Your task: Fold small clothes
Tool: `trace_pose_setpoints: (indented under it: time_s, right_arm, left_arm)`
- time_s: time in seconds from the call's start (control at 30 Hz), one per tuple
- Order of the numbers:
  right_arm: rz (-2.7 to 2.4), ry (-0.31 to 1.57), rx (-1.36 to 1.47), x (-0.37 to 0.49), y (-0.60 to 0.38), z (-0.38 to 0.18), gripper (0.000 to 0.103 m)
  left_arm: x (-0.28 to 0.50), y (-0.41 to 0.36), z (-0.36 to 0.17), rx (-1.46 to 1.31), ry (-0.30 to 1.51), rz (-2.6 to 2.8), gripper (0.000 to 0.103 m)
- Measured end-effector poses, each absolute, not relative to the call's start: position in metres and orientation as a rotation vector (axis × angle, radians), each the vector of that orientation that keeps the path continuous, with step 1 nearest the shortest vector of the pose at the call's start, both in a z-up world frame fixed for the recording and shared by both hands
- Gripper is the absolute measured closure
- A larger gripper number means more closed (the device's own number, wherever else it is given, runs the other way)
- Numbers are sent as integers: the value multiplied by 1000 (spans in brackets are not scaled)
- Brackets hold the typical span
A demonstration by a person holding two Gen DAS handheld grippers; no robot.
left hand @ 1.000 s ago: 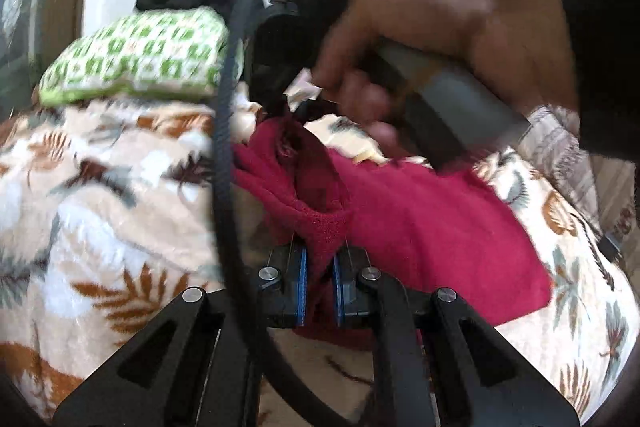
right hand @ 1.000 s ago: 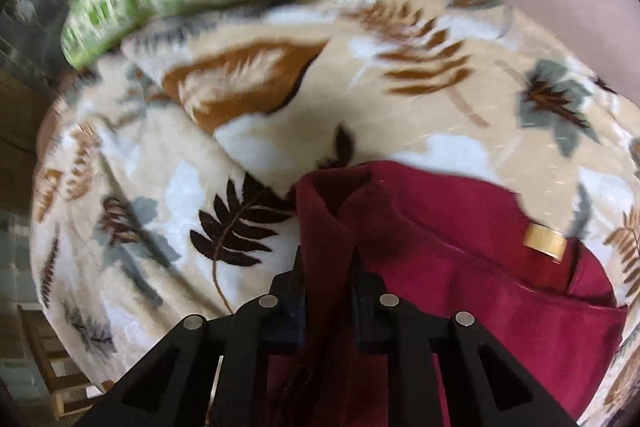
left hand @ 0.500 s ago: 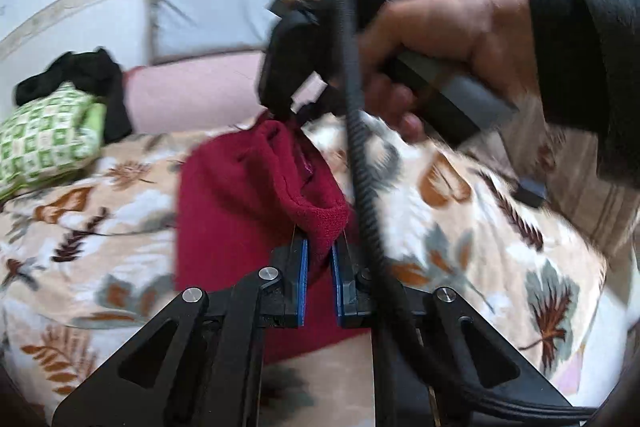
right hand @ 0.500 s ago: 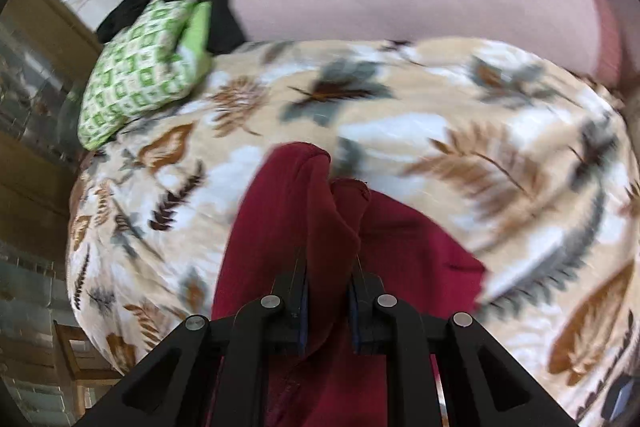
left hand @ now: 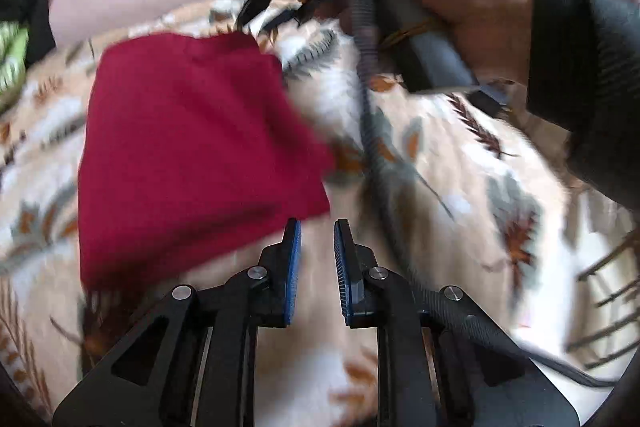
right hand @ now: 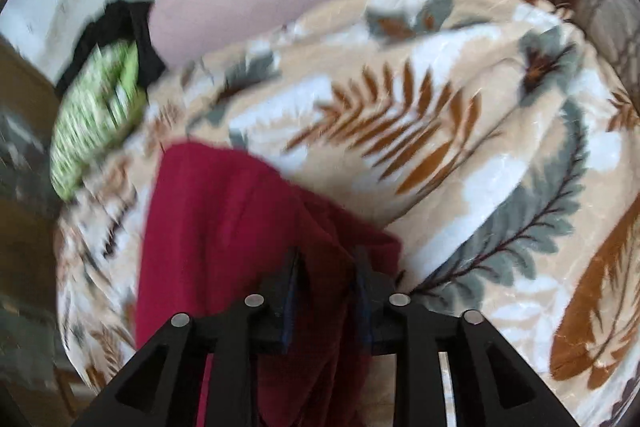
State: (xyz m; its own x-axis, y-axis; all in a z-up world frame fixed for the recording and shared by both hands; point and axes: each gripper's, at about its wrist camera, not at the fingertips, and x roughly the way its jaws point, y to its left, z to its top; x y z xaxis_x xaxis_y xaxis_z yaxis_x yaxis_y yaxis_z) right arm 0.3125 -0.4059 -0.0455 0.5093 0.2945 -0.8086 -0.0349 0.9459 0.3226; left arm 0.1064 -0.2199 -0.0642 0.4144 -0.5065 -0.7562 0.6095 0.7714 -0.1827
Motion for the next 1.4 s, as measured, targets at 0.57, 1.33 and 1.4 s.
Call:
trace_pose_setpoints:
  time_s: [0.57,1.33,1.4]
  right_arm:
    - [499,877,32,210,-349,-62,77]
    - [585,890,559,242,-400,-131,29]
    - [560,893,586,240,-403,-135,39]
  left_arm:
    - [167,-151,-71,-111,1011,-576,89]
    - [285,-103,-113,-605,1093,-662,32]
    - [284,-102,-110,-602,1097,-624,46]
